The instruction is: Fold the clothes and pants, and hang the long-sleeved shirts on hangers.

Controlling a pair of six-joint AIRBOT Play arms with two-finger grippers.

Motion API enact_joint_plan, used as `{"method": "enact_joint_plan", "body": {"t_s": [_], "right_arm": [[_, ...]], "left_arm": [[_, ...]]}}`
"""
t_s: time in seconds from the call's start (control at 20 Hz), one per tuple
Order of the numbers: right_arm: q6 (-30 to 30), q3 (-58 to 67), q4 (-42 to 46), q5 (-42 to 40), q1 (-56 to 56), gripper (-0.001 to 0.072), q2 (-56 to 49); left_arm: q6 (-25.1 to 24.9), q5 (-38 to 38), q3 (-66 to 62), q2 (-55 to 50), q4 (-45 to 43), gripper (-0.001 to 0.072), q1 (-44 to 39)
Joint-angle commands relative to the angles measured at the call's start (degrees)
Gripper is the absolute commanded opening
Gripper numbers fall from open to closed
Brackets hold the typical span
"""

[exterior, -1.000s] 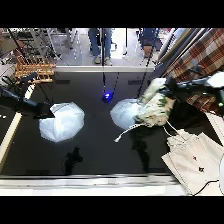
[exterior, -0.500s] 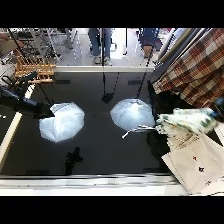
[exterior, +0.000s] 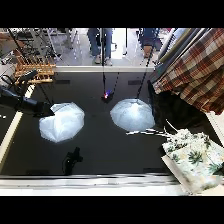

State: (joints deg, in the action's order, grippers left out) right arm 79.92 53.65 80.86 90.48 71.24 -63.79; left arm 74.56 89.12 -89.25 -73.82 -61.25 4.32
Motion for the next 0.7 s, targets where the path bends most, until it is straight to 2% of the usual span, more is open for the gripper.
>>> {"method": "enact_joint_plan", "body": {"t_s": [0.0,0.1,0.2,0.25,0.3,0.35,0.45,0.5,0.55,0.6,0.65], "right_arm": [[-1.62,1.75,3.32,-2.43,1.57,0.0689,-0.50],[-1.11,11.93,-0.13,-2.29,-1.53,0.0705,-0.55],[-1.31,21.18,-13.40,-9.05,-6.40,0.0691,-0.55],[-1.49,23.39,-22.75,-13.18,-9.94,0.0620,-0.55],[-2.73,23.71,-30.51,-14.45,-14.21,0.0605,-0.55],[-5.31,23.23,-35.26,-14.53,-20.04,0.0604,-0.59],[-6.19,20.55,-34.93,-14.71,-33.86,0.0604,-0.61],[-6.21,18.56,-33.27,-16.02,-41.09,0.0596,-0.61],[-6.21,16.17,-30.29,-20.46,-48.96,0.0507,-0.61],[-6.21,14.10,-26.29,-26.97,-55.95,0.0375,-0.61],[-6.19,12.31,-20.46,-35.87,-62.93,0.0208,-0.63]], "left_arm": [[-0.07,-0.15,0.00,0.04,0.00,0.0013,0.07],[-0.07,-0.15,0.00,0.04,-0.02,0.0013,0.07],[-0.07,-0.15,-0.02,0.04,-1.46,0.0013,0.09],[-0.04,-0.15,-0.02,0.04,-3.63,0.0013,0.09],[0.55,-0.20,-0.04,0.15,-7.80,0.0013,0.09],[3.56,-0.37,-0.04,0.52,-13.79,0.0013,0.09],[10.43,-3.10,-0.04,2.89,-28.48,0.0013,0.09],[13.31,-7.13,-0.02,4.81,-34.36,0.0013,0.09],[14.93,-11.65,-0.02,6.58,-37.46,0.0013,0.09],[15.08,-15.52,-0.02,8.13,-37.90,0.0013,0.09],[15.04,-16.76,-0.02,9.33,-37.79,0.0015,0.07]]}}
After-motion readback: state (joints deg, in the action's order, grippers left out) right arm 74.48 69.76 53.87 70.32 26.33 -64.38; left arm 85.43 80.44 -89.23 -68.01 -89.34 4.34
